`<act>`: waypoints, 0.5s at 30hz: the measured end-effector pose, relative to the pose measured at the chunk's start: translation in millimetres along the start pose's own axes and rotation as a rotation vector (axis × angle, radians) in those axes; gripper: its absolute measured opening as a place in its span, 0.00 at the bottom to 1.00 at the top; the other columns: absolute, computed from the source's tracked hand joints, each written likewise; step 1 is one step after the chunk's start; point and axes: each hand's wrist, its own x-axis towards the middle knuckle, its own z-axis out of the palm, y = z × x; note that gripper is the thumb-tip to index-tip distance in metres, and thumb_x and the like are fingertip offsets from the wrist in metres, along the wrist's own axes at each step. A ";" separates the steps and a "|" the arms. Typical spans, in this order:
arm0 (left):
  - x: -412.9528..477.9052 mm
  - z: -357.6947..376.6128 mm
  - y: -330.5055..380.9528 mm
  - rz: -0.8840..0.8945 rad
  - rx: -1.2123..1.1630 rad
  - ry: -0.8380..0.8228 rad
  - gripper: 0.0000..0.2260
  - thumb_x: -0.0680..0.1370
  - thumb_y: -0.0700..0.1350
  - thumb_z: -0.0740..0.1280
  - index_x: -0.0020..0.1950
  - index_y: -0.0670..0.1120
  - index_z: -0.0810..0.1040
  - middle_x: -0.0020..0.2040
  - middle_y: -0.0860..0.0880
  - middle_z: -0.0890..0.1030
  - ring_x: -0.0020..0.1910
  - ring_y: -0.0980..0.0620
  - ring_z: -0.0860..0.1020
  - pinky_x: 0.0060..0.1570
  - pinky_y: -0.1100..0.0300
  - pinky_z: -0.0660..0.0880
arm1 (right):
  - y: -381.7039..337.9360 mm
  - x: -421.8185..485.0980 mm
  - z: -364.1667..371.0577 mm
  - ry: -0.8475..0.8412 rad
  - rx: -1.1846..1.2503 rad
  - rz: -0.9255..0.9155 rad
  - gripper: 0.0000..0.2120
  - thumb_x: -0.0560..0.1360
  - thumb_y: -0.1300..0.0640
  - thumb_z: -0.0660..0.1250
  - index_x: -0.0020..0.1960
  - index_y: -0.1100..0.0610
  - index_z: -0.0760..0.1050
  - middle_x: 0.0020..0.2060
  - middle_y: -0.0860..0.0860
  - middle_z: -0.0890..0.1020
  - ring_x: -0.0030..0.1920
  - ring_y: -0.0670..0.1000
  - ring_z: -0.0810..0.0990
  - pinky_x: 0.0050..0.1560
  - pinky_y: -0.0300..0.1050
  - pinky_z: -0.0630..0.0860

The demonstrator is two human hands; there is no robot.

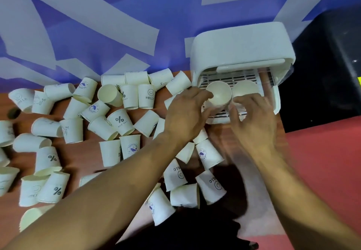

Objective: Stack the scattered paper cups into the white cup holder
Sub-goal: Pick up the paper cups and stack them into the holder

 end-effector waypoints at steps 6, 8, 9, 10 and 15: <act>-76.5 -24.7 -18.2 -0.178 -0.063 -0.088 0.08 0.75 0.53 0.71 0.53 0.55 0.80 0.45 0.56 0.81 0.43 0.54 0.80 0.42 0.57 0.76 | -15.6 -55.6 10.2 -0.197 -0.018 -0.087 0.09 0.75 0.53 0.64 0.49 0.56 0.79 0.44 0.52 0.80 0.46 0.55 0.78 0.43 0.50 0.75; -104.1 -25.4 -22.3 -0.205 -0.030 -0.242 0.09 0.75 0.55 0.70 0.53 0.56 0.80 0.46 0.57 0.81 0.44 0.56 0.79 0.43 0.58 0.76 | -19.9 -77.7 13.2 -0.267 -0.033 -0.066 0.08 0.75 0.52 0.64 0.49 0.54 0.78 0.43 0.50 0.80 0.46 0.54 0.78 0.41 0.48 0.75; -117.2 -25.7 -22.7 -0.219 -0.021 -0.315 0.10 0.75 0.56 0.69 0.54 0.56 0.80 0.47 0.57 0.80 0.45 0.55 0.79 0.44 0.57 0.76 | -21.6 -89.1 14.1 -0.299 -0.027 -0.031 0.08 0.75 0.52 0.65 0.50 0.53 0.78 0.44 0.49 0.80 0.45 0.53 0.79 0.40 0.48 0.75; -129.8 -25.9 -21.4 -0.227 -0.011 -0.381 0.11 0.75 0.56 0.69 0.55 0.55 0.80 0.48 0.56 0.80 0.46 0.54 0.79 0.45 0.57 0.76 | -23.9 -100.2 14.5 -0.326 -0.015 0.010 0.08 0.74 0.52 0.67 0.51 0.52 0.79 0.44 0.48 0.80 0.43 0.53 0.79 0.39 0.47 0.76; -180.6 -21.1 -16.2 -0.292 0.149 -0.426 0.14 0.77 0.58 0.66 0.60 0.57 0.76 0.52 0.55 0.80 0.52 0.50 0.78 0.44 0.58 0.72 | -34.9 -154.3 8.1 -0.460 -0.069 0.021 0.08 0.72 0.54 0.70 0.50 0.52 0.79 0.41 0.48 0.81 0.39 0.54 0.81 0.37 0.46 0.76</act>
